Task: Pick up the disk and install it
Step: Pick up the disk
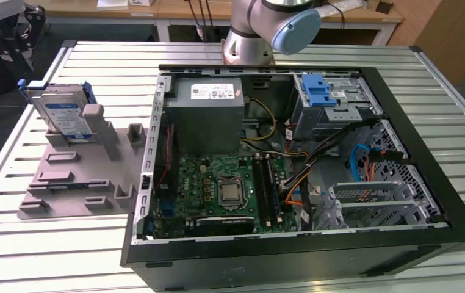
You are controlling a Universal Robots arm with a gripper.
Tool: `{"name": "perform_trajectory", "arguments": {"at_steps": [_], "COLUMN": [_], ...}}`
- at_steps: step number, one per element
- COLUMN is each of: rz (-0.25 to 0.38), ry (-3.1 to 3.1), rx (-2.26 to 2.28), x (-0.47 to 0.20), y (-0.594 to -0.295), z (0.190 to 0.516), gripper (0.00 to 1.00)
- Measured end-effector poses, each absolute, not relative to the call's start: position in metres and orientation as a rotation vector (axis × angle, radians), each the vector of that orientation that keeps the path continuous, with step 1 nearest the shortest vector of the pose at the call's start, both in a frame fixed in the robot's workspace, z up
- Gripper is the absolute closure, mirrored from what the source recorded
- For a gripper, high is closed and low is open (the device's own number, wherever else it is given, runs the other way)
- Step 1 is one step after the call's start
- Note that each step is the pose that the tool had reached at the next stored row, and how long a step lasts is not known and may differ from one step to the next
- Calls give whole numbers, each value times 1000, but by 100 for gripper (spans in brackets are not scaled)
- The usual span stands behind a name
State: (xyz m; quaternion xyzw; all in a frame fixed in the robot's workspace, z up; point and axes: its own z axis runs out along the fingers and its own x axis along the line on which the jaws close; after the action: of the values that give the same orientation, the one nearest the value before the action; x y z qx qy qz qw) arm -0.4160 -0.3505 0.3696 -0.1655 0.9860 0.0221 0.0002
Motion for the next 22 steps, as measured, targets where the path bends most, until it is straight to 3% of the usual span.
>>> {"name": "perform_trajectory", "arguments": {"at_steps": [22], "rz": [69], "ry": [3064], "rx": [-703], "x": [-416], "y": [-351], "z": [369], "gripper": [89]}}
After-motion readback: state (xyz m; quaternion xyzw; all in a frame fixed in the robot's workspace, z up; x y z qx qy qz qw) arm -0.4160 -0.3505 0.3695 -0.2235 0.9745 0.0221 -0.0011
